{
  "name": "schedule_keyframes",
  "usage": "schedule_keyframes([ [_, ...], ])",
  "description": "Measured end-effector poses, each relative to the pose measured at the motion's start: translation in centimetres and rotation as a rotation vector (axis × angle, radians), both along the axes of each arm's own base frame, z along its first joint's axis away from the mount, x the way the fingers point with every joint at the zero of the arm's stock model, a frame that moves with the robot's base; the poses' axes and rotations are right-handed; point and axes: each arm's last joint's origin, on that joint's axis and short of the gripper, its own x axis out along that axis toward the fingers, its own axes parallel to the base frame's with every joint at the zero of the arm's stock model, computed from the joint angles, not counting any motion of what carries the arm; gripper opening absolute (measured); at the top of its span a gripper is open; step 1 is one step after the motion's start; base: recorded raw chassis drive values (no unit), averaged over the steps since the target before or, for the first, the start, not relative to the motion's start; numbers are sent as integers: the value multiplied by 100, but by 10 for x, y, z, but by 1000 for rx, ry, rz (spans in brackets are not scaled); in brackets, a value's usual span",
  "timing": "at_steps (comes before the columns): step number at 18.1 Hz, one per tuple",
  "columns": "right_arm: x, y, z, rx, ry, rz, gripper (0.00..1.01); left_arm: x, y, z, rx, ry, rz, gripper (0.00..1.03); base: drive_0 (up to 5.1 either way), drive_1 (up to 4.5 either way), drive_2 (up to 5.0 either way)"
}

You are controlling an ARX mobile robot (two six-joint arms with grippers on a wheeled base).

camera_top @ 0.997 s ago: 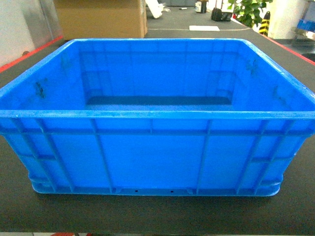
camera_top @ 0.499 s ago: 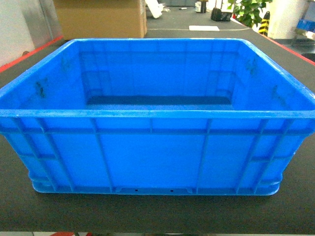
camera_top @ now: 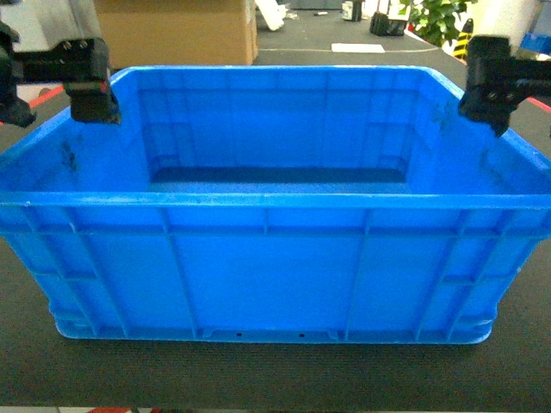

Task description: Place box next to blue box on left shelf

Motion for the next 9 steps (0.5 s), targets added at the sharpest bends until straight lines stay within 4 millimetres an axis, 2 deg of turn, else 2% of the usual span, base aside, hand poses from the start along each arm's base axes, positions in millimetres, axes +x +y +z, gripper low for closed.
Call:
schedule_keyframes([
  [1, 5, 3, -12, 11, 57, 0, 98, 2, -2, -9, 12, 46, -7, 98, 0, 0, 0],
  [3, 11, 5, -23, 36, 104, 0, 98, 3, -4, -23, 23, 126, -15, 98, 0, 0, 0],
  [7, 14, 11, -25, 53, 122, -1, 98, 3, -4, -24, 19, 154, -23, 98, 0, 0, 0],
  [8, 13, 12, -26, 49, 137, 3, 96, 3, -4, -25, 11, 169, -37, 97, 0, 0, 0],
  [9, 13, 13, -26, 37, 144, -1, 86, 3, -4, -25, 12, 170, -36, 89, 0, 0, 0],
])
